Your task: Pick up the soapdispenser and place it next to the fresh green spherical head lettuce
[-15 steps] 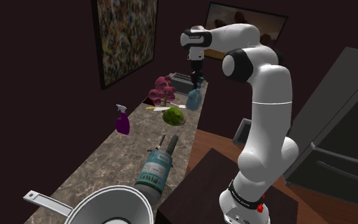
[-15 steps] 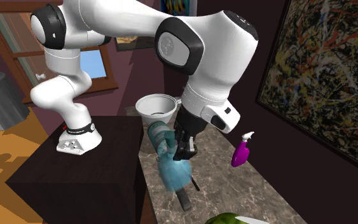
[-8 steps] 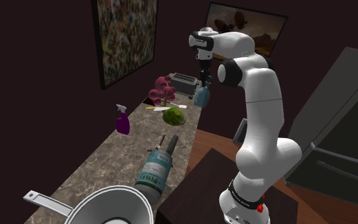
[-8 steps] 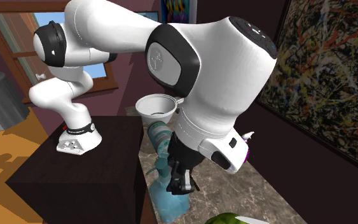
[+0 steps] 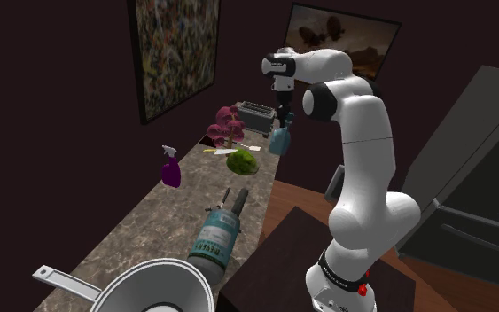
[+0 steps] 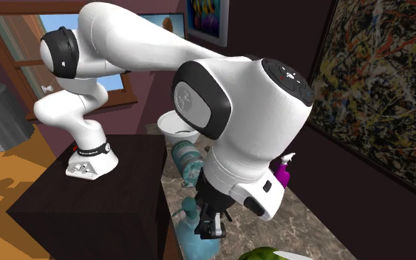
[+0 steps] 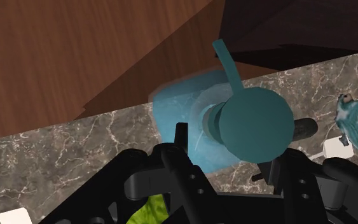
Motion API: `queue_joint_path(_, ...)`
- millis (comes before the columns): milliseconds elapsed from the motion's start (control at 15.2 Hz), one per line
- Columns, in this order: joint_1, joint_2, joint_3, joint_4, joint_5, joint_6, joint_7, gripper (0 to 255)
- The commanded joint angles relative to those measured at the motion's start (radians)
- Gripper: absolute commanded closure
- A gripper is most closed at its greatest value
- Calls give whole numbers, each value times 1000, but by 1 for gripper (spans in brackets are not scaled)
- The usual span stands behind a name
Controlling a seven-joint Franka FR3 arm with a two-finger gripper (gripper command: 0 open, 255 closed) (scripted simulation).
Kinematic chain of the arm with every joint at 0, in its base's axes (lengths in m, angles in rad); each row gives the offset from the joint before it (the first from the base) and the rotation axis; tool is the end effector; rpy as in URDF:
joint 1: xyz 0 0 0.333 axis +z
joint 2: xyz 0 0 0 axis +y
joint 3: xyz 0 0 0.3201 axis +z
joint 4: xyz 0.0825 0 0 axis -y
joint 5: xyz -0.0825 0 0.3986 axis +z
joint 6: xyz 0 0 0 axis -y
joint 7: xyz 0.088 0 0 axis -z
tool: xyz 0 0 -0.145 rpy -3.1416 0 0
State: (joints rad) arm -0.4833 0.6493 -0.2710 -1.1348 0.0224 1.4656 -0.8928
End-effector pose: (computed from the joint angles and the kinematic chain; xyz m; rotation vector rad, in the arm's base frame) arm 0.5450 -0.4453 0.3804 -2.9783 -0.2478 0.4658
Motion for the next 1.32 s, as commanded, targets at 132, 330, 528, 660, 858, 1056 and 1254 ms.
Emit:
queue_joint_path(132,4,2,2,-54,1,56,4,255)
queue_joint_path(330,6,7,3,-87,2,94,7,255)
queue_joint_path(528,7,14,4,-116,4,129,9,255)
queue_joint_path(660,8,20,5,-134,5,153,11,255)
queue_joint_path(858,8,30,7,-157,7,186,12,255)
queue_joint_path(1056,8,43,9,-177,10,219,14,255)
queue_joint_path(1254,8,57,11,-195,13,250,16,255)
